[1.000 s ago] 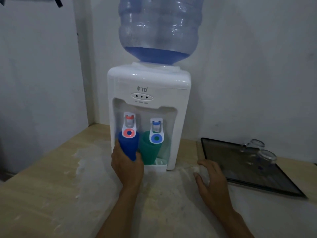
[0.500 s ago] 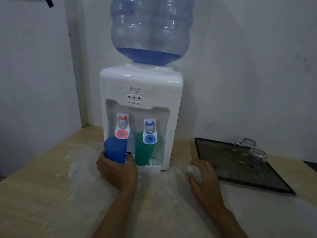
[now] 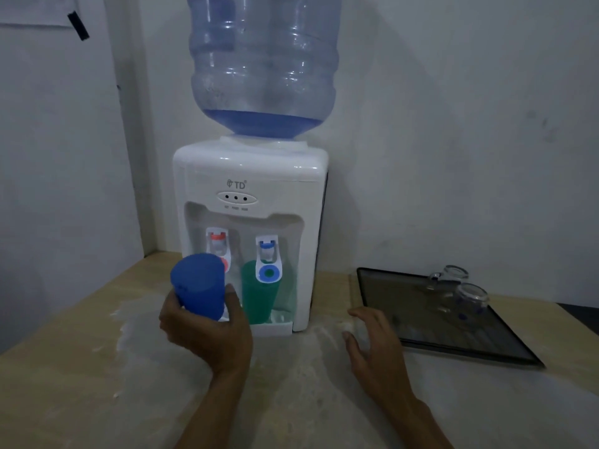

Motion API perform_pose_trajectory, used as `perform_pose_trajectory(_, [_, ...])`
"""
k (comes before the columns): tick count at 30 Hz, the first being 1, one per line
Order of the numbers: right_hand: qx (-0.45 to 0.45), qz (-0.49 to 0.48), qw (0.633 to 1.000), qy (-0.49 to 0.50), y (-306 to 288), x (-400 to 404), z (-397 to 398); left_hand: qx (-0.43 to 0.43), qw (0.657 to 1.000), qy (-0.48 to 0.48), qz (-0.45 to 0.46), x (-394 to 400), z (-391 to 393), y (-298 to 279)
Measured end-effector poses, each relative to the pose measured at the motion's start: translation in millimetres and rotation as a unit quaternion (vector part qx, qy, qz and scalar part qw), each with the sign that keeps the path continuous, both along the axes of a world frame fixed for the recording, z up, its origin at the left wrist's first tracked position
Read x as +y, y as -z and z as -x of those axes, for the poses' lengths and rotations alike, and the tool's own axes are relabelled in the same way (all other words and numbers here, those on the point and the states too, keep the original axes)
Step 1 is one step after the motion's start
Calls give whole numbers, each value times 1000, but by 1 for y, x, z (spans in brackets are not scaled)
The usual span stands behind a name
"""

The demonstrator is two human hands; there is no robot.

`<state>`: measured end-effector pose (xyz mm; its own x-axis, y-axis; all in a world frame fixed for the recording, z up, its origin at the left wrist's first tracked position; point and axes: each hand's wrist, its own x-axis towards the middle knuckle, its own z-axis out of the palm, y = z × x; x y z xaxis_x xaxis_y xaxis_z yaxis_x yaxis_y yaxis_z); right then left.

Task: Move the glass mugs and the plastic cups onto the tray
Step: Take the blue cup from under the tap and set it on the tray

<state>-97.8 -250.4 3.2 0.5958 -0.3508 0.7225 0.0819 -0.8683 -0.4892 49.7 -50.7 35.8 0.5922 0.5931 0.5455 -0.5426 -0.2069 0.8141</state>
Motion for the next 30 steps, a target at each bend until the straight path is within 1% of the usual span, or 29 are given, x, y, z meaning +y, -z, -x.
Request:
perform_pose_trajectory(3, [-14,-3,1000,4,-2,-2,1,-110,991,49,-65,-10,23,-9])
perform_pose_trajectory(5, [-27,-15,1000,4,-6,-3,2,-157,973,124,-111,-23,44,-7])
perform_pose_trajectory(6, [-40,-26,999,-2,-9,-2,4,-168,962,169,-135,-29,55,-4])
perform_pose_trajectory(9, [-107,-93,990,-19,-22,4,12,-145,918,307,-207,-50,81,10])
perform_pose_trajectory(11, [-146,-141,979,-31,-27,4,16,-101,892,359,-255,-61,87,20])
perform_pose_trajectory(13, [-157,-164,973,-52,-28,-1,20,-57,874,385,-292,-67,85,27])
perform_pose_trajectory(15, [-129,-178,972,-85,-28,-6,24,-30,853,408,-325,-68,80,31])
perform_pose_trajectory(17, [-75,-163,979,-96,-26,-11,26,-21,832,429,-351,-65,76,33])
perform_pose_trajectory(19, [-37,-142,984,-102,-24,-12,25,-25,819,445,-362,-61,75,30])
perform_pose_trajectory(22, [-36,-131,986,-100,-23,-11,22,-10,803,486,-344,-60,76,26])
perform_pose_trajectory(24, [-44,-141,984,-97,-25,-10,21,15,797,525,-300,-59,77,23])
perform_pose_trajectory(26, [-53,-165,980,-99,-26,-12,21,49,800,544,-250,-59,79,21])
perform_pose_trajectory(28, [-67,-199,972,-109,-25,-13,22,101,802,564,-169,-61,80,19])
perform_pose_trajectory(30, [-86,-224,964,-116,-26,-15,22,161,793,585,-51,-65,78,18])
